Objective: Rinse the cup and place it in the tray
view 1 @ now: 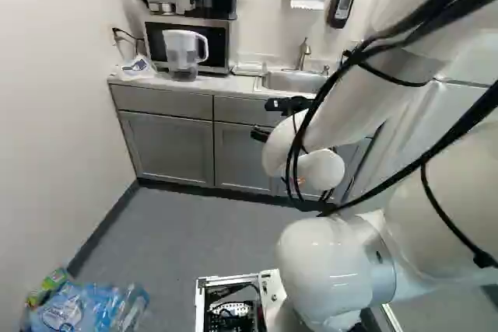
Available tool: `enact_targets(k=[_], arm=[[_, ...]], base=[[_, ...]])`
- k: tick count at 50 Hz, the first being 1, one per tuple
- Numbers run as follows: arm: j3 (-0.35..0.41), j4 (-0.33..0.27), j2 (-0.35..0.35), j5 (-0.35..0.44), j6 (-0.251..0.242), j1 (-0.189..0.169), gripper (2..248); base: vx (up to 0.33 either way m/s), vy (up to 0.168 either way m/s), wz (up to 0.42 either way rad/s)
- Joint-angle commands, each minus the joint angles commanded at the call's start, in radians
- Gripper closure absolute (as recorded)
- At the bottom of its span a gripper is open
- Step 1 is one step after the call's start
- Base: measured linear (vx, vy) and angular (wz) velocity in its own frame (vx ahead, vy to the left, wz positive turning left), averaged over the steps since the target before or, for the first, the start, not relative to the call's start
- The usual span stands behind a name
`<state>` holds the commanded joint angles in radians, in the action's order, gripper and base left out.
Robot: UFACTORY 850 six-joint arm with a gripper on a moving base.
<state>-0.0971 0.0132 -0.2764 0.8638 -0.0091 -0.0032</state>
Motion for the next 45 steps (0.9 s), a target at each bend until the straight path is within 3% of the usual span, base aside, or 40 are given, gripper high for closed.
enact_targets(k=[45], arm=[[-0.054,0.000,-0.037,0.000,0.000,-0.033,3]], base=[[0.000,0.000,0.000]])
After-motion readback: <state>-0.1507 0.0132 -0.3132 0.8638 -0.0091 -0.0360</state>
